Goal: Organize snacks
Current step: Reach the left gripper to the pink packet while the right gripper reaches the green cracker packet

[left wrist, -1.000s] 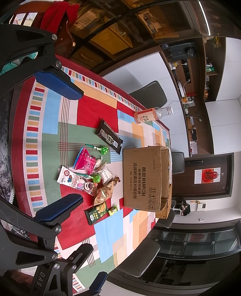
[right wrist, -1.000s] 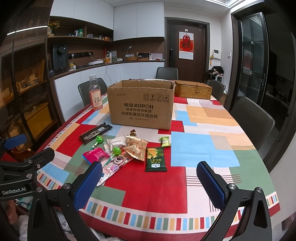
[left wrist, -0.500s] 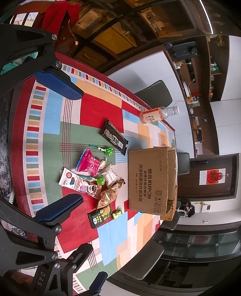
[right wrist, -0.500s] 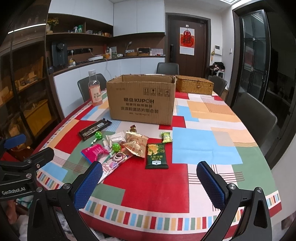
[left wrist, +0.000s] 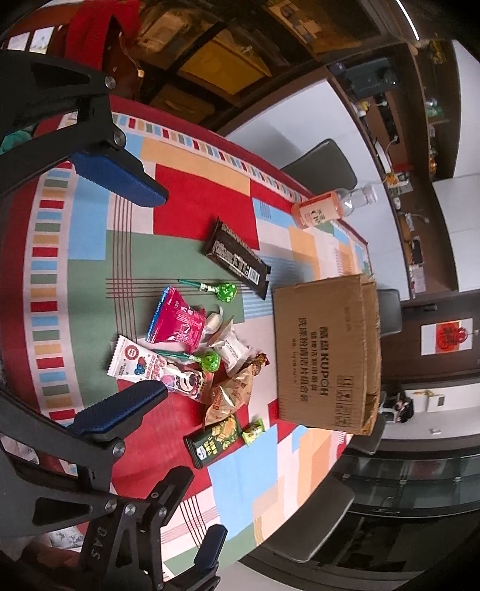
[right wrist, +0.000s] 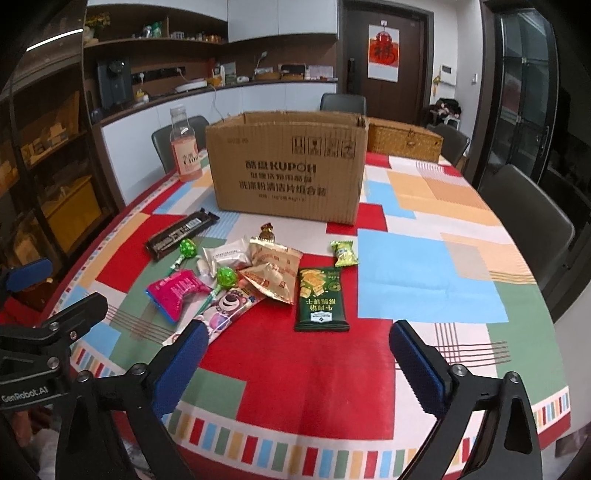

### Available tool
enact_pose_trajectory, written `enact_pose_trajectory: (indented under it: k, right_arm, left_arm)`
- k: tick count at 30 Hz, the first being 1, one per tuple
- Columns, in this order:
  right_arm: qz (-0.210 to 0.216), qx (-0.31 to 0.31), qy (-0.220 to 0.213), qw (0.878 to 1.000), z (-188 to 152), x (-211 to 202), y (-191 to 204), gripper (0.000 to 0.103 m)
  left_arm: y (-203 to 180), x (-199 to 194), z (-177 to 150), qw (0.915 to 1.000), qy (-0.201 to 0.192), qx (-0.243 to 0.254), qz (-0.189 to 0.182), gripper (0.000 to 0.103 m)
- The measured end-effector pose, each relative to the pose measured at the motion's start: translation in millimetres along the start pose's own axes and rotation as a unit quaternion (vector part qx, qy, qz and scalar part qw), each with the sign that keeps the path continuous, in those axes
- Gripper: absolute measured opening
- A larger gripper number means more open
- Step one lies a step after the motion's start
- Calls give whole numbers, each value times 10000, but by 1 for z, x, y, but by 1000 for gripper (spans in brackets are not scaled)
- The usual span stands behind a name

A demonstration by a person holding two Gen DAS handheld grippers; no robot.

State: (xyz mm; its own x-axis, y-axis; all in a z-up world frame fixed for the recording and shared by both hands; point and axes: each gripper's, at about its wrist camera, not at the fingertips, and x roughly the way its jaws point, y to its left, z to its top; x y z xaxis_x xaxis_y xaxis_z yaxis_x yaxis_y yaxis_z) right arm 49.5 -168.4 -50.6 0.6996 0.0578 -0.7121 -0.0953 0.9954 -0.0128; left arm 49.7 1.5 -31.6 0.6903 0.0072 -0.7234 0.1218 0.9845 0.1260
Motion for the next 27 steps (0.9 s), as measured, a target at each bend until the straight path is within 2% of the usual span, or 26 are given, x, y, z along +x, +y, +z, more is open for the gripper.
enact_pose_trajectory:
  k: [14,20,25,27]
  right_arm:
    - [-64,58,696,9975,16,70,-12,80]
    - [-101,67,946,9954,20,93,-16,76]
    - [-172,31,1024,9946,22,107,-18,72]
    - [-185,30,1039,9944,23,113,-19,71]
  left_arm:
    - [-18,64,15,9972,459,593,37,77]
    - [-21,89,17,9950,765,620,-140,73]
    - [-21,104,17,9936,945,577,-211,72]
    - [-21,110,16,9927,1039,554,-271,69]
